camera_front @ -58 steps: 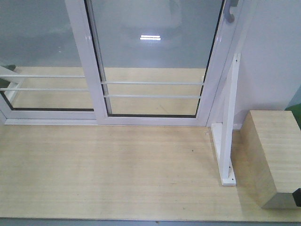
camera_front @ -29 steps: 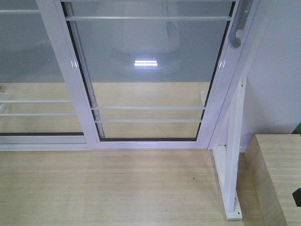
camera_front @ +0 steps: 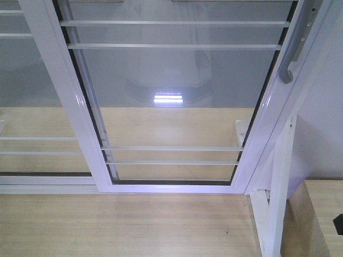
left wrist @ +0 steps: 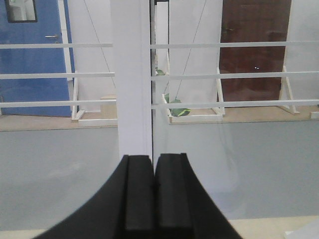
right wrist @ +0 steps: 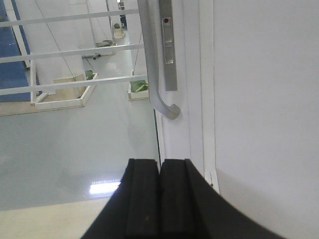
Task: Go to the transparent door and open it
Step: 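Reach the right gripper toward the door's silver vertical handle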
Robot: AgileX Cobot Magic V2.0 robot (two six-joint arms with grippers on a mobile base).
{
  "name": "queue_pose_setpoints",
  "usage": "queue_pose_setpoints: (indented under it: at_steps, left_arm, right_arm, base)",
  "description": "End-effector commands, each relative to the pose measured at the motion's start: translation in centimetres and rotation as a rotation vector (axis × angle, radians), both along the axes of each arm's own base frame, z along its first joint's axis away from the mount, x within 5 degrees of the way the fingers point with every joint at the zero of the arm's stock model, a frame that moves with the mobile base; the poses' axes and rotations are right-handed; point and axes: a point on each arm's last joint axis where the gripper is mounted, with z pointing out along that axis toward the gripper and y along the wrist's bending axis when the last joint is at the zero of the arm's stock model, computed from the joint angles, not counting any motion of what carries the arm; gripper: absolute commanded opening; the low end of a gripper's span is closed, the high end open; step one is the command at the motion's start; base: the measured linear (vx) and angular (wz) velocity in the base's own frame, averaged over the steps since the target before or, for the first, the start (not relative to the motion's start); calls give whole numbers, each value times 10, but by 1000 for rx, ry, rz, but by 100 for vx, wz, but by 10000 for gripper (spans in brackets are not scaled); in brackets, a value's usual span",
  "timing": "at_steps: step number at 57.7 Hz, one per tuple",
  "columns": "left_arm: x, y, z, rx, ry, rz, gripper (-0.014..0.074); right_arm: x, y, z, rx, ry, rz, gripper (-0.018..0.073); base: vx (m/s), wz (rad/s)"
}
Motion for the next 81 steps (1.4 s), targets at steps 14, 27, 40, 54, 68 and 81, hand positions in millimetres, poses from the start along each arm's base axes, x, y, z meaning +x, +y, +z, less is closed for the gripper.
queue_pose_setpoints:
  at_steps: [14,27,40,54,68,81]
  left_arm:
    - [0,0,2,-9,-68,-8,-6]
    - [3,-1,0,-6,-18,-17,-6]
    - [3,-1,-1,-6,-17,-10,-6]
    - [3,-1,-1,-6,-13,-8,-6]
    - [3,-1,-1,-6,-10,-8,-6]
    - [3,-1,-1,-6,-10,-8,-6]
  right_arm:
    - [-1,0,7,-18,-92,-5,-6]
    - [1,-2,4,-16,-49,-30,-6]
    - [2,-2,2,-13,-23,-27,-6]
    - [1,0,3,-13,-39,-6,-6]
    - [1,0,3,-13,-39,-5,-6]
    - [1,0,3,-15,-44,-5,-6]
  base:
    - [16,0]
    - [2,-3]
    - [0,1]
    - [0,0]
    - [0,0]
    - [0,0]
